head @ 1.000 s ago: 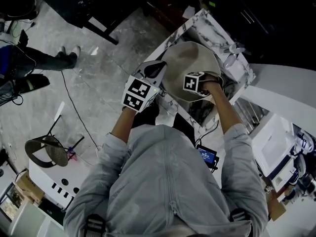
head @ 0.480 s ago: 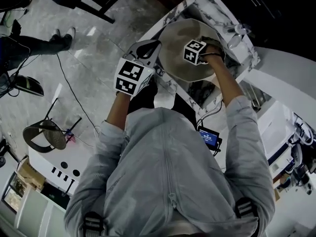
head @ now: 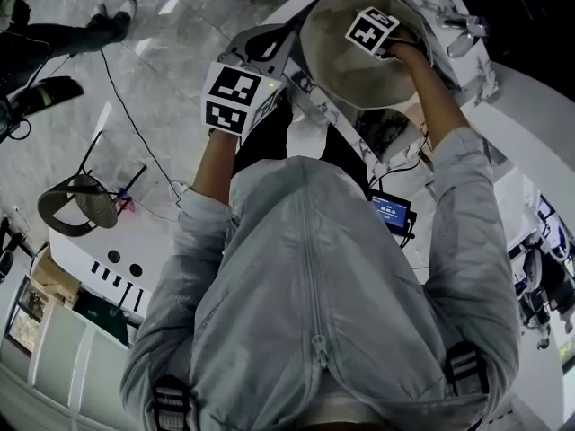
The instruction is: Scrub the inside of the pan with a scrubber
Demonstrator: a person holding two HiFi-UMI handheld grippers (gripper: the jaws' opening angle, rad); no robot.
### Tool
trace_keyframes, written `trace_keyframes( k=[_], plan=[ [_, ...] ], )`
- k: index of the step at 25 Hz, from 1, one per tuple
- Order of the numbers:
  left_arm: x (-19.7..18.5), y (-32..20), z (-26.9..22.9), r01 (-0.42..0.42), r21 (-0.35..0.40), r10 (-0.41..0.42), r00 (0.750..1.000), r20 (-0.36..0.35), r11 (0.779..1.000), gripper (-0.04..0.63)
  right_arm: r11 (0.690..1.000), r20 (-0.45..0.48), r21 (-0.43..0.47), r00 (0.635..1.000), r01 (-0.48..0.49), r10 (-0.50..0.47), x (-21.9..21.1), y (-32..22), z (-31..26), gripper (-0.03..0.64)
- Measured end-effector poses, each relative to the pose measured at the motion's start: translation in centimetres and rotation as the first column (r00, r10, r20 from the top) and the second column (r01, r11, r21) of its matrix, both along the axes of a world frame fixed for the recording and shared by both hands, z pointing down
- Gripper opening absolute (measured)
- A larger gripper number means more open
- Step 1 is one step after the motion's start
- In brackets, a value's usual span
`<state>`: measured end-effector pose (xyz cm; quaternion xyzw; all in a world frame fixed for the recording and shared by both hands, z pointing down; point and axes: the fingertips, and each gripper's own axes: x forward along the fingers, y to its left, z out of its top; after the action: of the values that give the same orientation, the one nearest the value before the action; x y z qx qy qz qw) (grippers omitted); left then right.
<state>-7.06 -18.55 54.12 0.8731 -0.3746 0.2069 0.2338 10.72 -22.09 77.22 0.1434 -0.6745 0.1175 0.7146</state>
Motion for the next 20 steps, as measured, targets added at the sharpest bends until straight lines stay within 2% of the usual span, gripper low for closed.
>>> trace_keyframes(
  k=[3, 8, 9, 11, 12, 14, 18, 20],
  plan=[
    [-0.7, 0.1, 0.2, 0.009, -0.004, -0.009, 1.000, 0.002, 1.000, 0.023, 0.999, 0.061, -0.002, 0.997, -0.039, 0.039, -2.4, 0.0, 0.0, 0.083],
    [-1.1, 0.2, 0.0, 0.012, 0.002, -0.012, 1.000, 0.006, 1.000, 0.023, 0.997, 0.094, -0.049, 0.993, -0.065, 0.069, -4.3, 1.3, -0.7, 0.083],
    [-1.0, 0.3, -0.1, 0.010, 0.005, -0.010, 1.000, 0.005, 1.000, 0.023, 0.995, 0.114, -0.076, 0.990, -0.070, 0.079, -4.8, 1.9, -1.0, 0.083],
    [-0.8, 0.5, -0.4, 0.004, 0.009, -0.004, 1.000, 0.000, 1.000, 0.023, 0.979, 0.249, -0.199, 0.963, -0.053, 0.103, -7.8, 4.4, -1.6, 0.083],
    [-0.6, 0.6, -0.6, 0.000, 0.011, 0.000, 1.000, -0.004, 1.000, 0.023, 0.959, 0.325, -0.282, 0.938, -0.027, 0.122, -9.5, 6.1, -2.1, 0.083],
    [-0.2, 0.8, -0.9, -0.011, 0.015, 0.011, 1.000, -0.010, 1.000, 0.023, 0.902, 0.415, -0.429, 0.898, 0.051, 0.147, -11.3, 9.4, -3.4, 0.083],
    [0.6, 1.2, -1.3, -0.032, 0.020, 0.032, 0.999, -0.015, 0.999, 0.023, 0.753, 0.474, -0.630, 0.863, 0.193, 0.176, -10.6, 14.8, -6.6, 0.083],
    [0.9, 1.3, -1.6, -0.041, 0.023, 0.041, 0.999, -0.019, 0.999, 0.023, 0.704, 0.479, -0.678, 0.854, 0.212, 0.205, -9.8, 16.1, -7.7, 0.083]
  ],
)
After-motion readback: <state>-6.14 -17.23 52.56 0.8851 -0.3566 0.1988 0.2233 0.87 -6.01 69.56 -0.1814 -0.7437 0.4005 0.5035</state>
